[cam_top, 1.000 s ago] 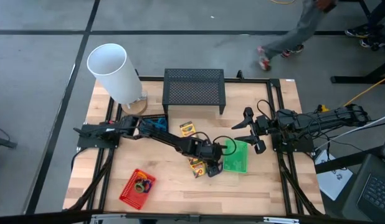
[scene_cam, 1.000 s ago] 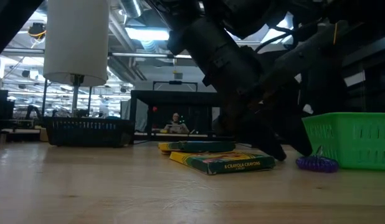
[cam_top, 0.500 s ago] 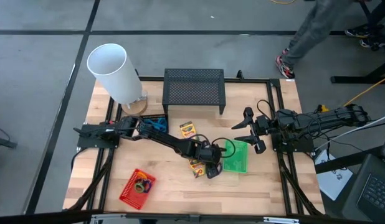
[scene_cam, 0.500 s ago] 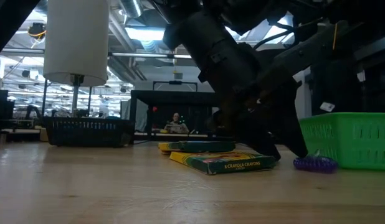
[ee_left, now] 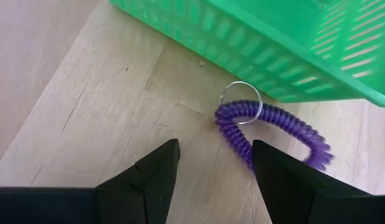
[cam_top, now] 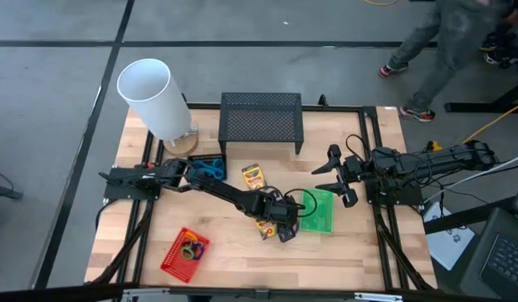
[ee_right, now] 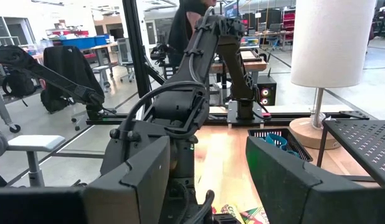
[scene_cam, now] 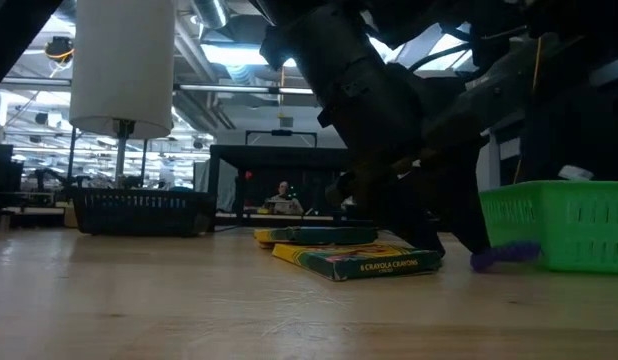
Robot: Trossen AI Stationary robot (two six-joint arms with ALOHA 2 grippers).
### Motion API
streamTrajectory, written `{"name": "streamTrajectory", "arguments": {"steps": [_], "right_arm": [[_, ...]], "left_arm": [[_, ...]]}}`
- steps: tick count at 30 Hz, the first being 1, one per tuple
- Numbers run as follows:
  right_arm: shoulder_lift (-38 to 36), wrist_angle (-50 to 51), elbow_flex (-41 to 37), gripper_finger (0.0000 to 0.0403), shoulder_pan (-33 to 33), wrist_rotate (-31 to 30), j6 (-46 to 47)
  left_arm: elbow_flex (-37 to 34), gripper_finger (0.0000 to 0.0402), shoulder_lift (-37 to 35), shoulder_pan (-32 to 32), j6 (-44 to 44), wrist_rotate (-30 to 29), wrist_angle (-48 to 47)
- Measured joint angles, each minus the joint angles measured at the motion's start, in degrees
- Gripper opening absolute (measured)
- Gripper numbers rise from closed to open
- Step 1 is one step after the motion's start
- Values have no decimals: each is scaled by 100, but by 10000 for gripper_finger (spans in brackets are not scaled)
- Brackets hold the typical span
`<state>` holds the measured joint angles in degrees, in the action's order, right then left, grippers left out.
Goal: Pick & Place Office Desk Supplies
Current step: Put the purple spring keychain into the red bin
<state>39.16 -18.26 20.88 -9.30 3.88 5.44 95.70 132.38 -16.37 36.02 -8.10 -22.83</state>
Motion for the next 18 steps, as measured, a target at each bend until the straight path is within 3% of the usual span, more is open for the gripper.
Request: {"name": "streamTrajectory", "arguments": {"steps": [10, 18], "right_arm": [[0, 24, 0, 213, 0, 0, 10], [0, 33, -1, 213, 0, 0, 10]], "left_arm": [[-8, 190, -66, 16, -56, -139, 7], [-24, 171, -157, -52, -311, 131, 497]]}}
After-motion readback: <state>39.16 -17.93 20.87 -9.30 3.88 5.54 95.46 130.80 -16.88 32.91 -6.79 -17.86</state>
